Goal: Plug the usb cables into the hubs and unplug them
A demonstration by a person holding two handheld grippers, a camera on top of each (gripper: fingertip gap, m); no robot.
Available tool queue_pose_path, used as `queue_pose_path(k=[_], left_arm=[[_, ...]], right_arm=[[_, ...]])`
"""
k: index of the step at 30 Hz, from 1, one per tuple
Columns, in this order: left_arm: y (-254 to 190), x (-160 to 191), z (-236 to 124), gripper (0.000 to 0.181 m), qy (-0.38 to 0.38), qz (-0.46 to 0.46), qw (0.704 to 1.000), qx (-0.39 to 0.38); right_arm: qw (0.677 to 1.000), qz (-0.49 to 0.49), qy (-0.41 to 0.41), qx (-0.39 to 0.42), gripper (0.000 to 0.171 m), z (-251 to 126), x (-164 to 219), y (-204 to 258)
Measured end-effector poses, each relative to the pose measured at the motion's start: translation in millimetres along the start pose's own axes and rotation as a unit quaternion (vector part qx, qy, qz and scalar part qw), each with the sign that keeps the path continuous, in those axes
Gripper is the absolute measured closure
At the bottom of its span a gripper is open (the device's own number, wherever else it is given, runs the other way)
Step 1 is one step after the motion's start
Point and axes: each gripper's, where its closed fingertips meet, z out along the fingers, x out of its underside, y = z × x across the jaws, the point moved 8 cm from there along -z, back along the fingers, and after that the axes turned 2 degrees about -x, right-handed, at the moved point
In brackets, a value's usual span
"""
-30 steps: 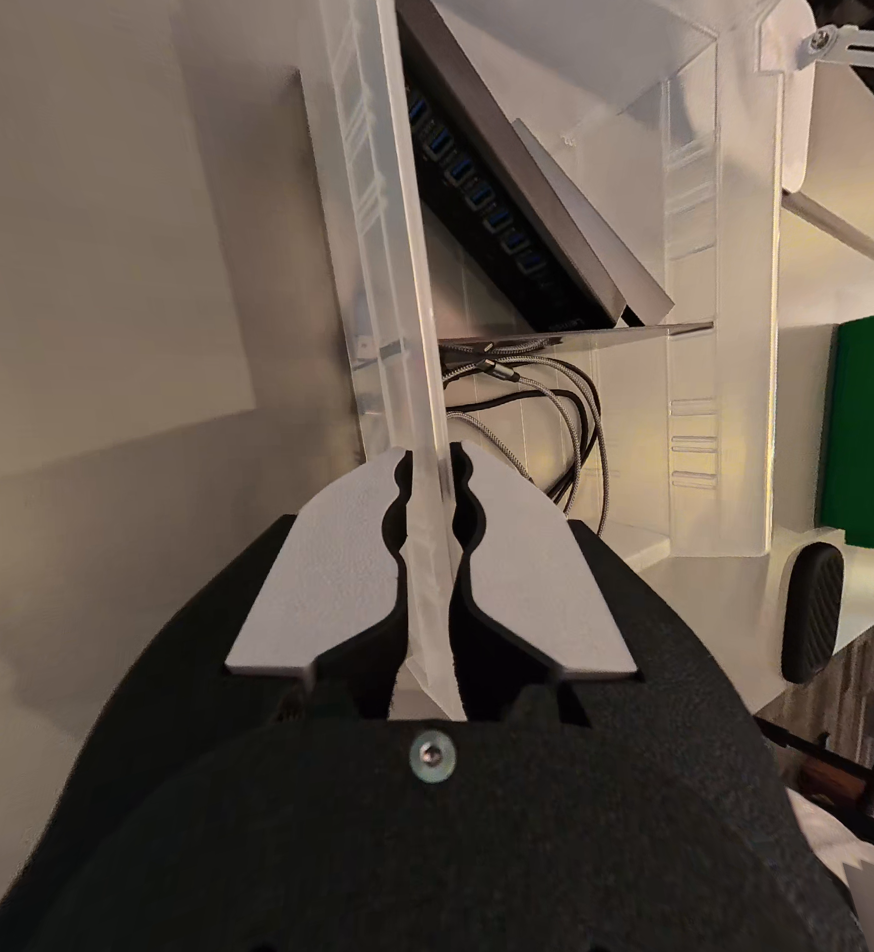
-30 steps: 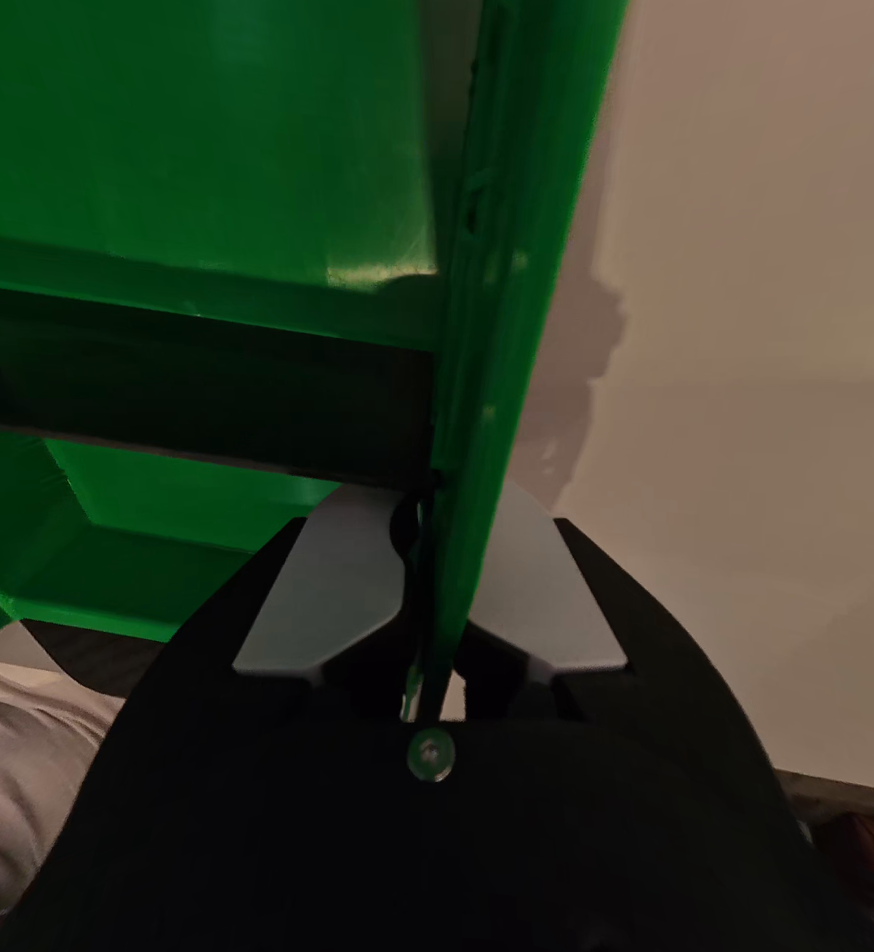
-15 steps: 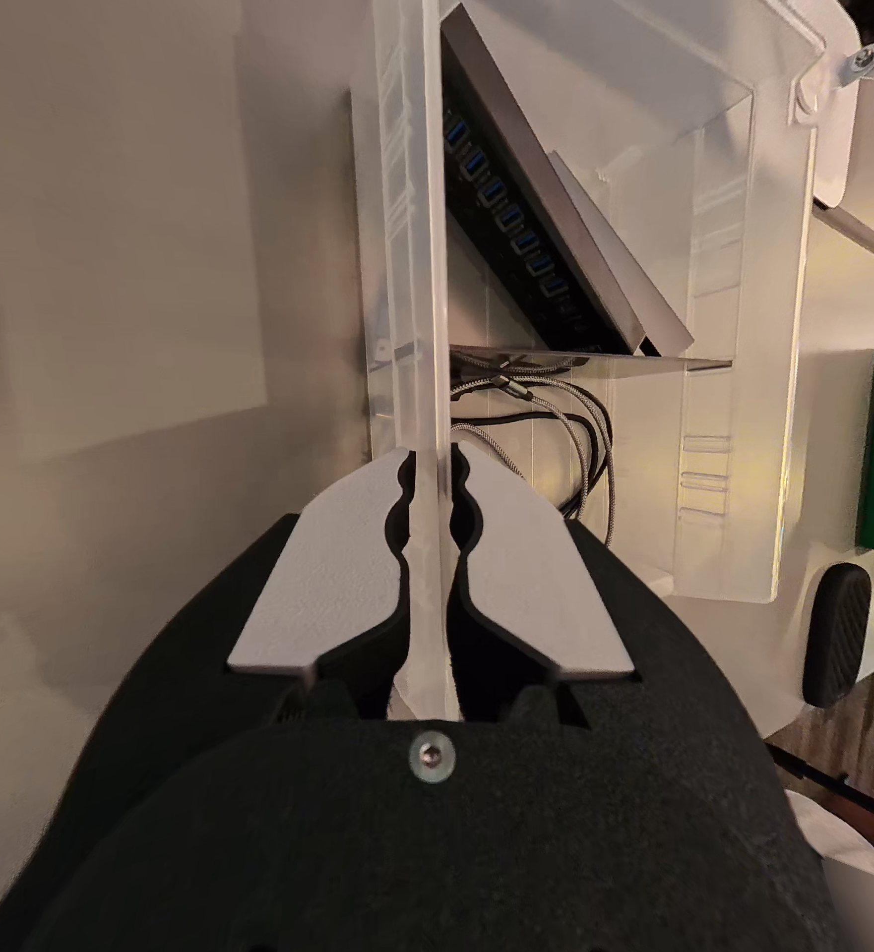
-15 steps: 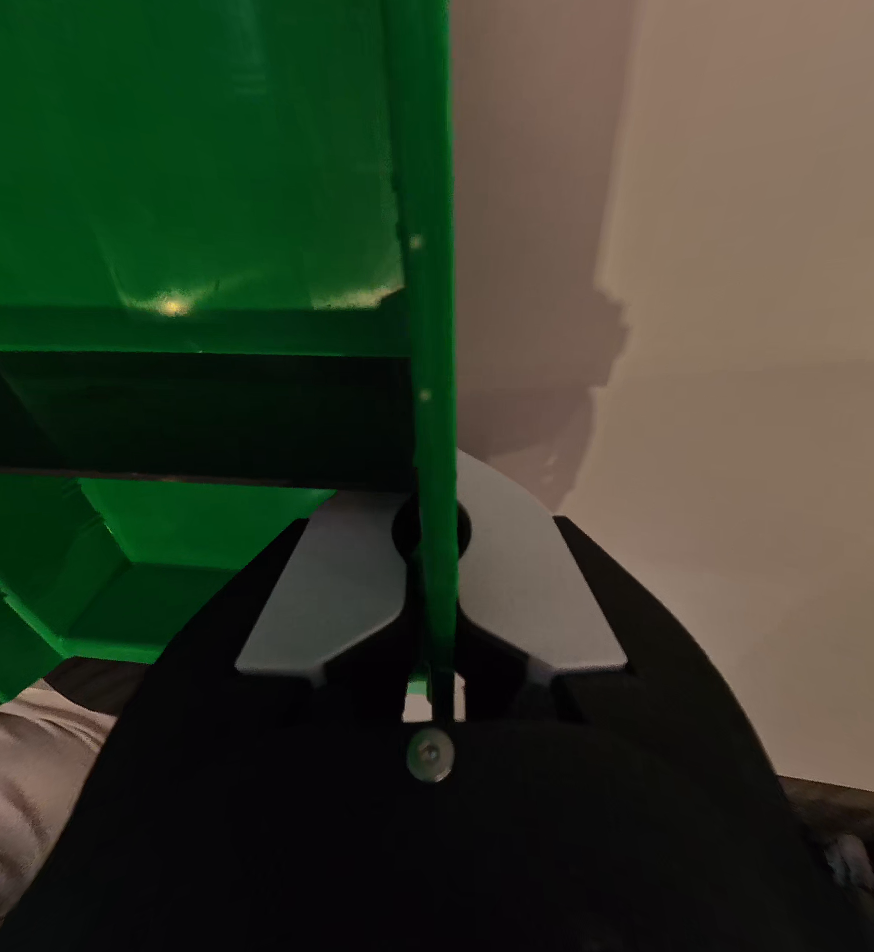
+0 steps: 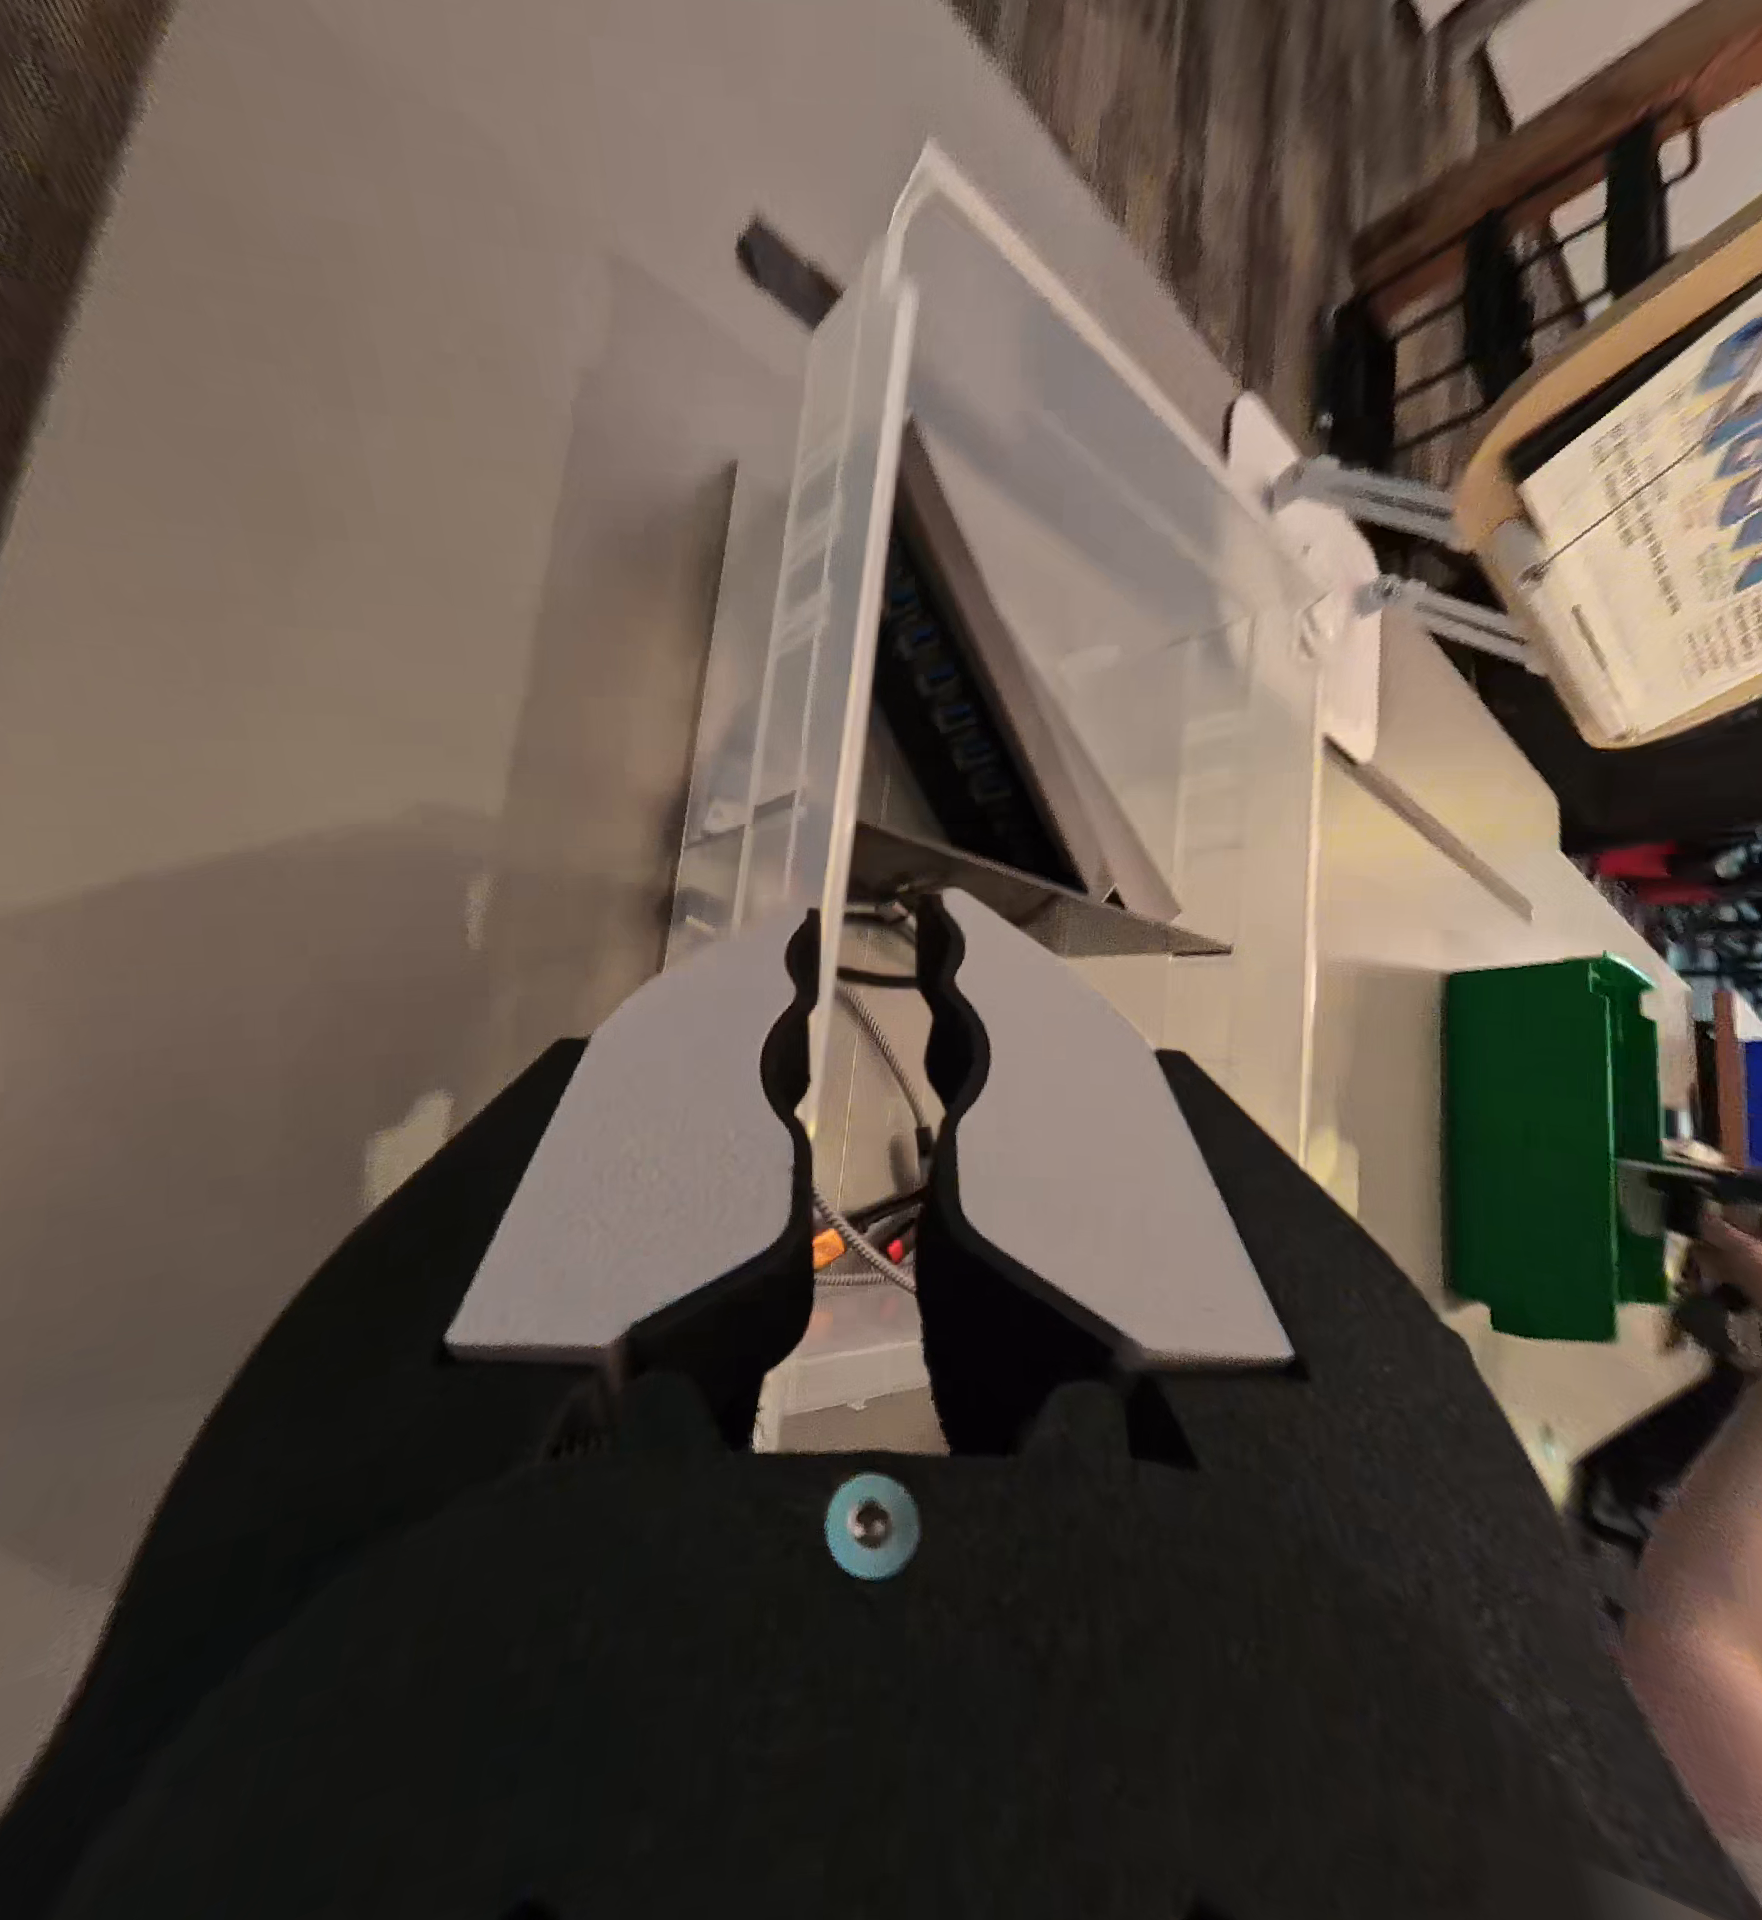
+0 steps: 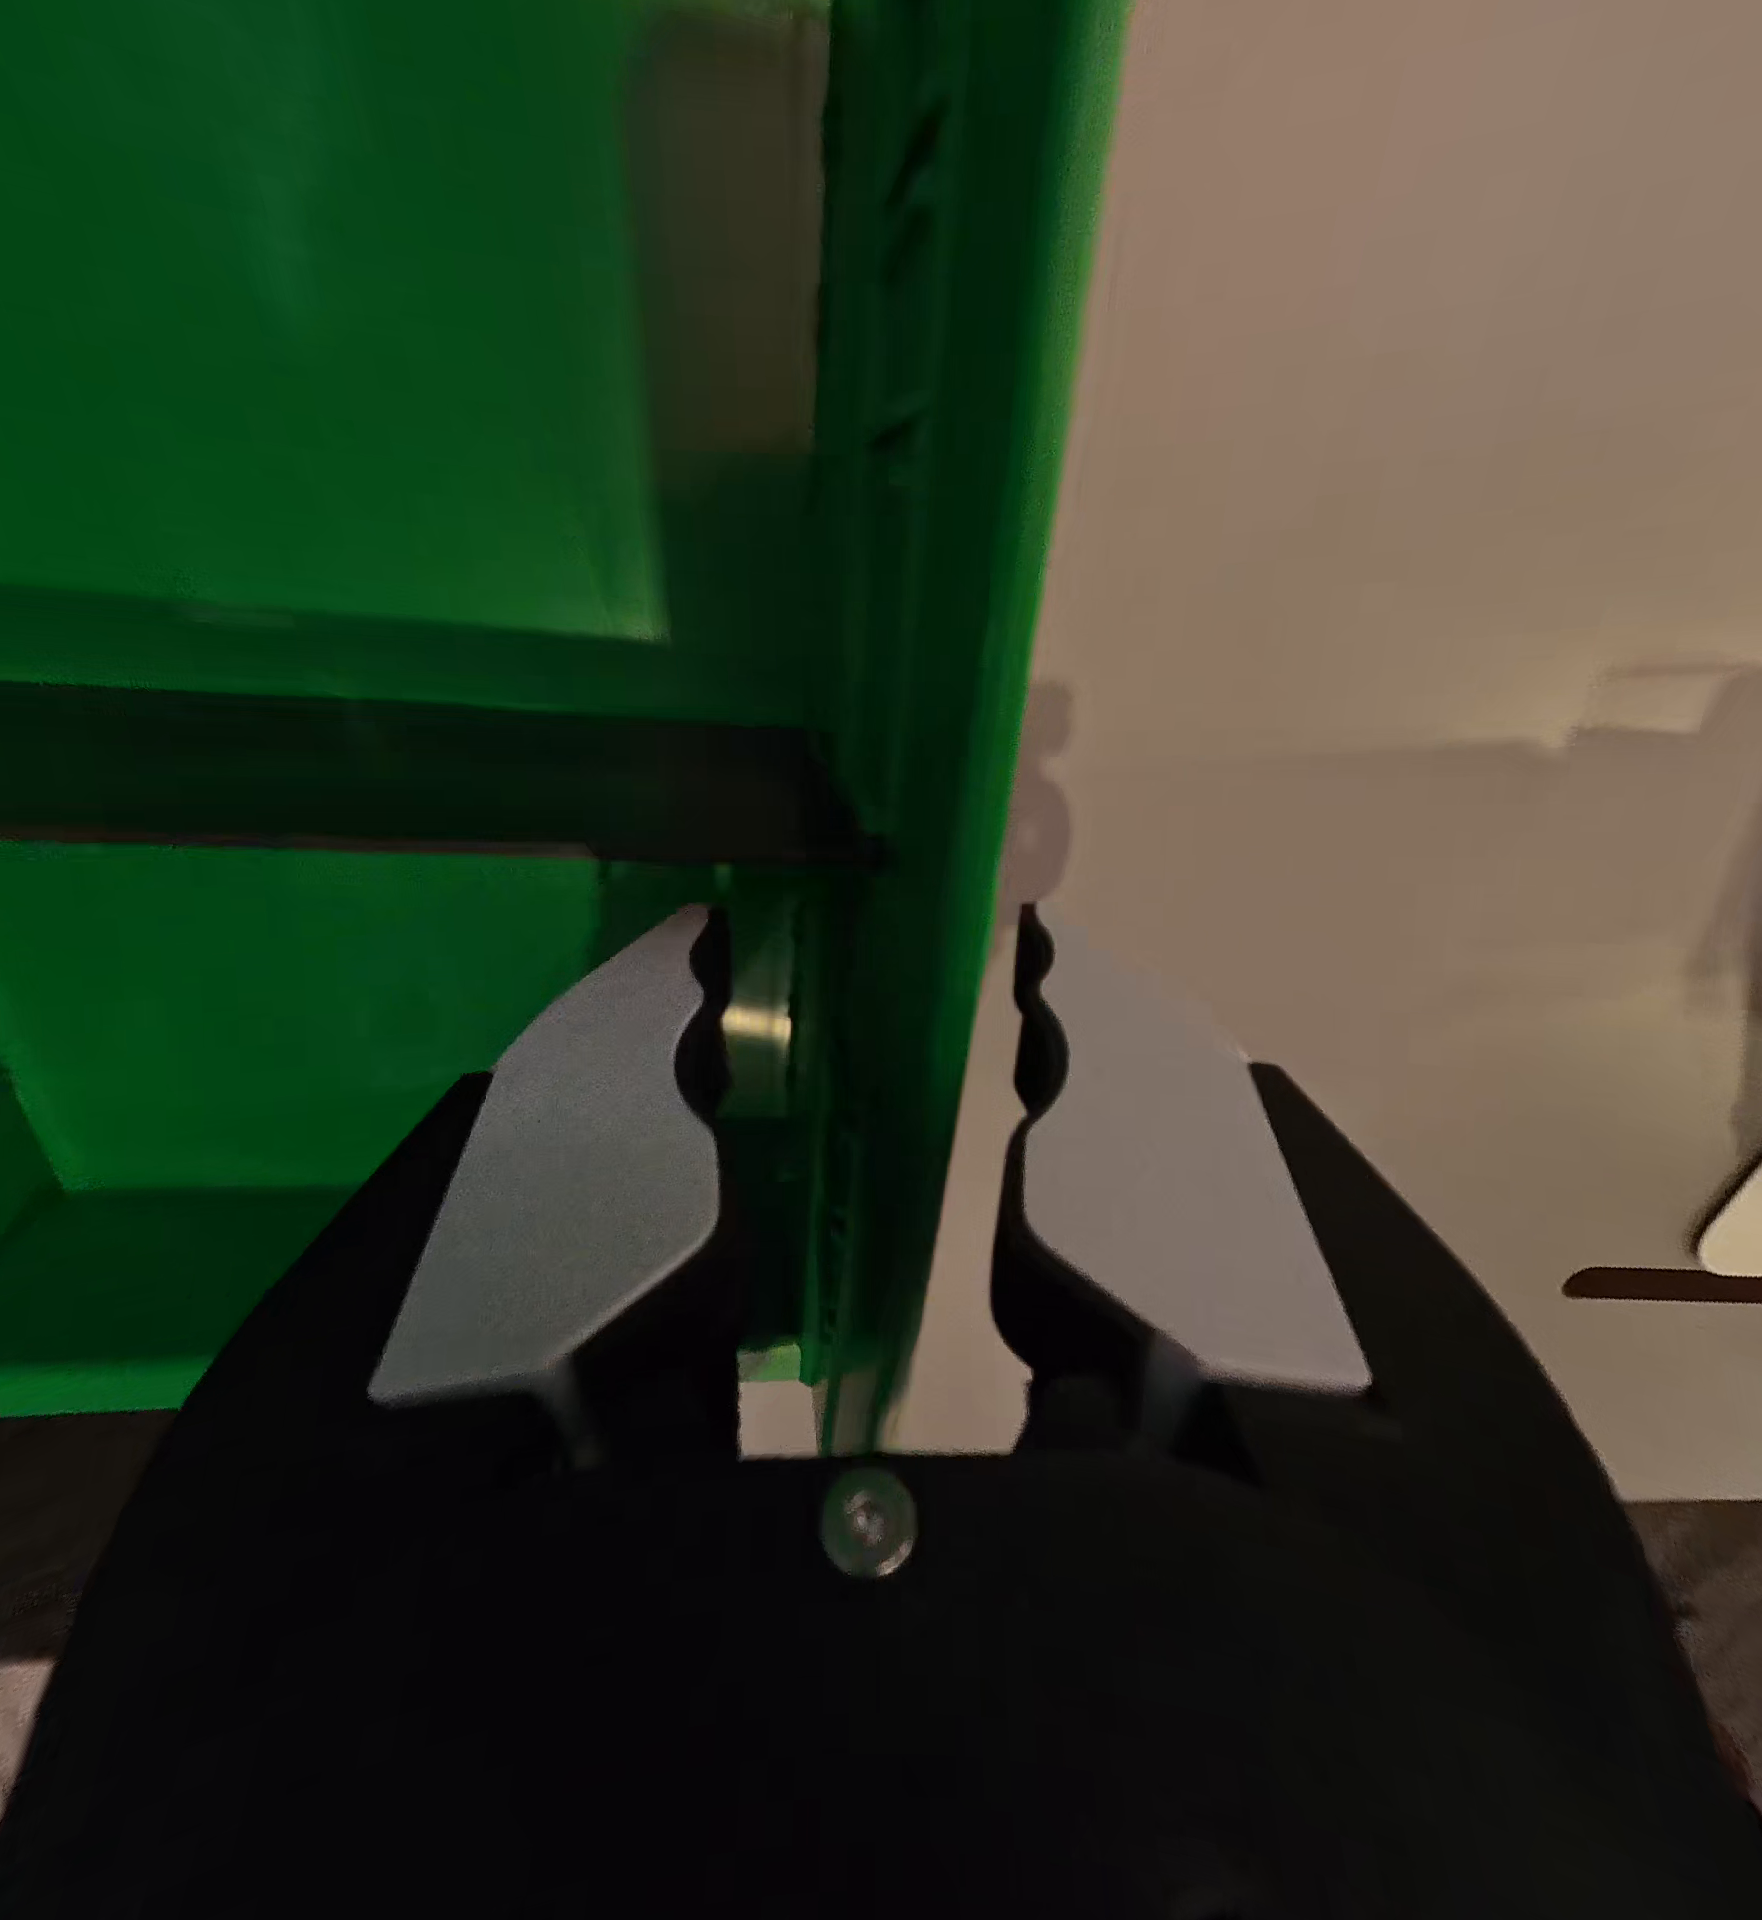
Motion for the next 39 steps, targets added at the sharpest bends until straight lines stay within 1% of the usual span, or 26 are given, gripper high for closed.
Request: queue_pose_path(k=[3,4,5,6,7,8,10,11,12,13,14,15,16,18,20,22,24,27,29,30,32,33,34,35,36,39], left_arm=[[-26,-9,-21,0.162,-0.068,0.055,0.996,0.004],[-38,-13,-26,0.162,-0.091,0.08,0.993,0.012],[-52,-15,-29,0.162,-0.109,0.107,0.988,0.022],[-66,-18,-30,0.161,-0.125,0.136,0.982,0.036],[-79,-20,-29,0.159,-0.138,0.163,0.976,0.047],[-91,-21,-24,0.152,-0.146,0.182,0.971,0.05],[-104,-23,-3,0.093,-0.157,0.19,0.968,0.039],[-108,-22,14,0.089,-0.148,0.193,0.97,0.031],[-109,-21,32,0.092,-0.112,0.195,0.974,0.024],[-109,-21,50,0.094,-0.061,0.185,0.981,0.01],[-108,-21,67,0.096,-0.012,0.172,0.985,-0.005],[-108,-20,81,0.097,0.029,0.16,0.987,-0.017],[-107,-19,93,0.101,0.051,0.151,0.987,-0.035],[-104,-23,107,0.102,0.057,0.16,0.98,-0.107],[-101,-29,111,0.103,0.053,0.172,0.967,-0.177],[-99,-31,118,0.101,0.065,0.161,0.964,-0.2],[-95,-30,133,0.101,0.101,0.149,0.961,-0.208],[-82,-29,155,0.101,0.147,0.145,0.947,-0.247],[-73,-28,165,0.092,0.172,0.139,0.936,-0.273],[-70,-27,168,0.092,0.181,0.136,0.932,-0.284],[-65,-25,173,0.093,0.197,0.13,0.923,-0.303],[-62,-23,177,0.098,0.209,0.129,0.918,-0.312],[-62,-21,181,0.099,0.222,0.124,0.918,-0.305],[-64,-20,184,0.108,0.226,0.111,0.926,-0.282],[-66,-18,186,0.125,0.232,0.095,0.934,-0.256],[-63,-15,182,0.133,0.24,0.067,0.938,-0.239]], right_arm=[[0.993,0.016,-0.11,0.046,0.116,-49,-2,1],[0.984,0.021,-0.166,0.067,0.115,-70,-4,4],[0.967,0.02,-0.24,0.083,0.115,-94,-6,11],[0.94,0.015,-0.327,0.095,0.114,-119,-8,21],[0.905,0.008,-0.415,0.097,0.114,-144,-8,35],[0.865,0.001,-0.493,0.089,0.114,-165,-6,50],[0.779,-0.013,-0.624,0.067,0.109,-194,0,83],[0.739,-0.022,-0.671,0.059,0.11,-204,1,98],[0.721,-0.029,-0.691,0.049,0.112,-209,-1,111],[0.721,-0.033,-0.691,0.034,0.112,-210,-6,124],[0.73,-0.038,-0.682,0.017,0.112,-208,-14,135],[0.74,-0.047,-0.671,0.001,0.112,-204,-22,145],[0.747,-0.062,-0.661,-0.014,0.111,-199,-30,155],[0.759,-0.09,-0.644,-0.032,0.11,-188,-47,171],[0.781,-0.114,-0.614,-0.022,0.108,-175,-60,180],[0.802,-0.136,-0.582,0.004,0.108,-163,-68,183],[0.817,-0.142,-0.559,0.022,0.108,-154,-73,181],[0.824,-0.142,-0.547,0.031,0.108,-149,-76,178],[0.82,-0.143,-0.554,0.021,0.108,-150,-75,178],[0.815,-0.144,-0.56,0.011,0.109,-151,-75,178],[0.809,-0.143,-0.569,-0.008,0.109,-152,-74,177],[0.81,-0.141,-0.57,-0.013,0.109,-152,-74,177],[0.81,-0.139,-0.57,-0.015,0.109,-152,-73,176],[0.81,-0.138,-0.569,-0.015,0.109,-152,-73,175],[0.811,-0.138,-0.569,-0.012,0.11,-151,-73,174],[0.816,-0.142,-0.56,0.001,0.11,-149,-73,174]])
